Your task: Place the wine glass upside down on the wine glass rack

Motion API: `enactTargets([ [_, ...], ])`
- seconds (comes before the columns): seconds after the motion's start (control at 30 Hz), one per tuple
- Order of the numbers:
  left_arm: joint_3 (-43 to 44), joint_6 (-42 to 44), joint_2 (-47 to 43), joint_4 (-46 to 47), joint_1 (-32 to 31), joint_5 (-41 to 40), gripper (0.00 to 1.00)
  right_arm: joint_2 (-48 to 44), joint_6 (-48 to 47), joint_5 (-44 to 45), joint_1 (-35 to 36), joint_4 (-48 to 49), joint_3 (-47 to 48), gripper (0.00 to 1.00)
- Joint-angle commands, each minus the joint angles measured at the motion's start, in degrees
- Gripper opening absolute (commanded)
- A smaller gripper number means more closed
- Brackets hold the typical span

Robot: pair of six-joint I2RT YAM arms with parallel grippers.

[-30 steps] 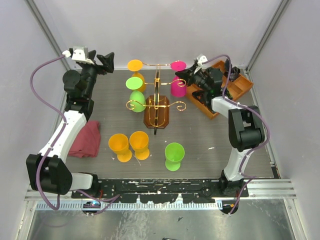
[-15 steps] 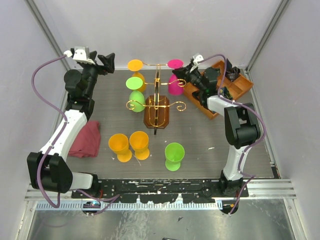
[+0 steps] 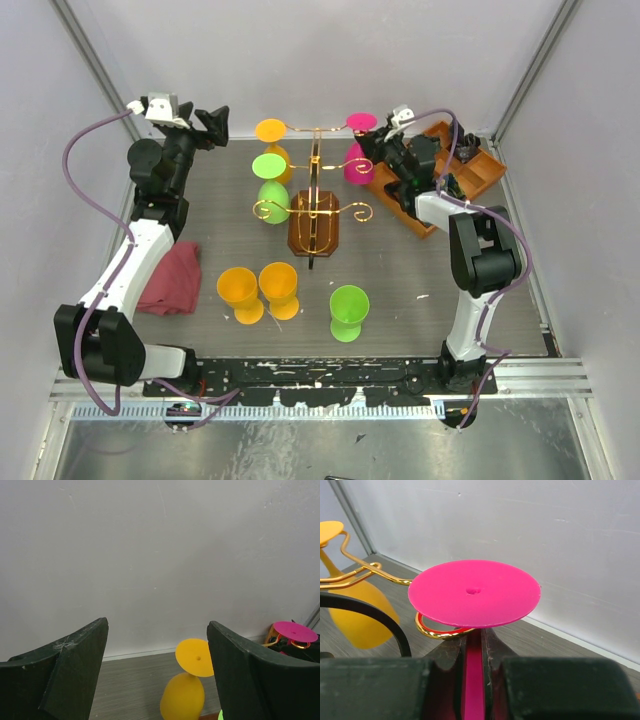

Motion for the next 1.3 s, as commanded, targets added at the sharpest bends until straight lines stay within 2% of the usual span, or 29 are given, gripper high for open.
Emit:
enactTargets([
  [0.0,-0.48,0.08,-1.00,1.10,0.26,-0.08,0.87,-3.16,-1.14,2.60,-0.23,3.49,-1.55,0.03],
  [0.37,-1.43,0.13,-2.03,1.18,0.34,-0.23,0.87,-6.30,-4.67,-1.68,1.78,3.45,-5.62,0.04],
  [0.6,-2.51,0.01,-3.35,1.01,0.34,-0.42,0.87,-7.09,-6.02,-2.33,2.58,1.98,-5.81,0.11],
  [0.73,-3.00,-0.19,-3.60,1.01,0.38,-0.33,0.87,-7.74,-6.79,-2.16,2.61,0.40,-6.22,0.19],
  [0.9,-3.49,-0.66,-3.61,1.01,0.34,-0.33,0.87,-10.15,-8.41,0.83,2.60,-0.75,-9.26,0.40],
  [1.03,-3.67,-0.88,-3.60,1.10,0.39,-0.33,0.87,-11.96,-9.64,3.18,2.58,-2.07,-11.30,0.51],
  [1.27,-3.58,-0.95,-5.59,0.69,0.41,-0.55,0.87,-14.77,-9.43,6.10,1.74,-3.89,-14.76,0.54],
])
